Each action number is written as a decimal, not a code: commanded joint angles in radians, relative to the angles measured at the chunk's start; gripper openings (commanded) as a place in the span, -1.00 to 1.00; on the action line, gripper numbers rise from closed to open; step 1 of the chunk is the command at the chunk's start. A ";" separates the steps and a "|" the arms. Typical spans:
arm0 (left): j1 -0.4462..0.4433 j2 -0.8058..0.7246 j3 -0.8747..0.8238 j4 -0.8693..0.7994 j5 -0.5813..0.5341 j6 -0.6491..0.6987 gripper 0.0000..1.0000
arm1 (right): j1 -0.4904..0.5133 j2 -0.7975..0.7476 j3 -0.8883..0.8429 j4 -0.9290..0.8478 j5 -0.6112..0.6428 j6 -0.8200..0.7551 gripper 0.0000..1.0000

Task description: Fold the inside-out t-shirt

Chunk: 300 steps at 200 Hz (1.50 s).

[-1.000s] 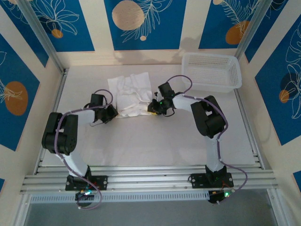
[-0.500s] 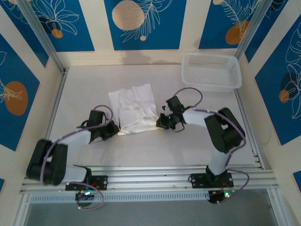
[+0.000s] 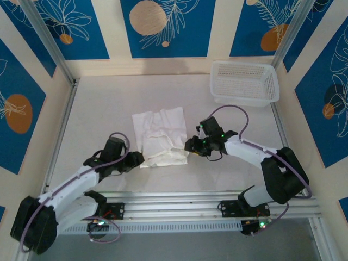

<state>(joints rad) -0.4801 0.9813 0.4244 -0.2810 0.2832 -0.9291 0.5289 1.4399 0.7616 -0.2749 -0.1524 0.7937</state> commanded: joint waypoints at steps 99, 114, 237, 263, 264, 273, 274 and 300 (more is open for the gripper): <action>-0.082 0.219 0.086 0.143 -0.058 -0.035 -0.37 | 0.018 0.077 0.061 0.042 -0.041 0.034 -0.81; -0.083 0.231 0.092 0.147 -0.056 -0.033 -0.46 | 0.019 0.073 0.061 0.040 -0.045 0.035 -0.83; 0.131 0.492 0.518 0.131 -0.199 0.097 -1.00 | -0.090 0.346 0.532 -0.026 -0.028 0.026 -1.00; 0.185 0.690 0.679 0.147 -0.200 0.144 -0.88 | -0.120 0.535 0.745 -0.061 -0.047 -0.004 -0.99; 0.188 0.697 0.687 0.147 -0.200 0.146 -0.87 | -0.121 0.542 0.754 -0.062 -0.048 -0.007 -0.98; 0.207 0.767 0.743 0.150 -0.190 0.152 -0.79 | -0.128 0.597 0.824 -0.075 -0.050 -0.024 -0.91; 0.209 0.774 0.749 0.150 -0.187 0.153 -0.78 | -0.128 0.604 0.831 -0.077 -0.048 -0.025 -0.90; 0.256 0.916 0.892 0.162 -0.125 0.170 -0.30 | -0.157 0.739 1.047 -0.154 -0.082 -0.075 -0.44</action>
<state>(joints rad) -0.2665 1.8179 1.2022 -0.1425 0.1089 -0.8017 0.3912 2.0998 1.6405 -0.3336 -0.1848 0.7864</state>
